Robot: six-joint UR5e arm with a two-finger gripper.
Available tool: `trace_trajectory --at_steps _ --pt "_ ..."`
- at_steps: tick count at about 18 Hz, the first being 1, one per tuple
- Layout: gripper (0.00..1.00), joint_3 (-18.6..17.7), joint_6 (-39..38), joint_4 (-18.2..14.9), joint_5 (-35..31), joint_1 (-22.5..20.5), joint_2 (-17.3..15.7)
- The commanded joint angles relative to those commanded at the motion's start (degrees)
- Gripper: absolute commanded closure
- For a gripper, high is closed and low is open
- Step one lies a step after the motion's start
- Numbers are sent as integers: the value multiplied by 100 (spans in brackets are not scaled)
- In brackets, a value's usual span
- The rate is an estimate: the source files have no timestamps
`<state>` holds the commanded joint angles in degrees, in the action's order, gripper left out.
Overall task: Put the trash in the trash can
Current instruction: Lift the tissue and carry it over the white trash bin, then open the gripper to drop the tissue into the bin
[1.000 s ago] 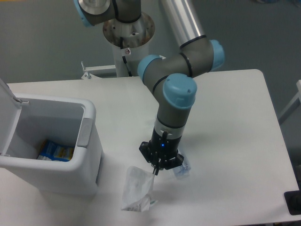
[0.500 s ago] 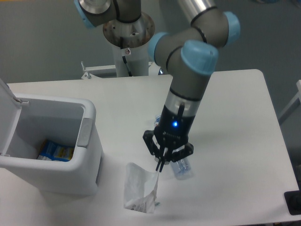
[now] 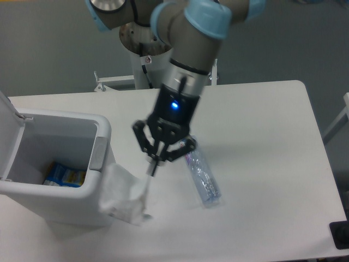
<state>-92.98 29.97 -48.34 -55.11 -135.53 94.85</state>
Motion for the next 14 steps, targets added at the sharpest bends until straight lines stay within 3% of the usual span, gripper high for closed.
trace_trajectory --at_steps 3,6,7,12,14 --pt "100 -158 9 0 53 290 -220" --pt "100 -395 44 35 62 308 -300" --pt "96 -483 44 44 62 317 -317" --pt "47 -686 140 62 62 343 -432" --pt "21 -687 193 62 62 335 -432"
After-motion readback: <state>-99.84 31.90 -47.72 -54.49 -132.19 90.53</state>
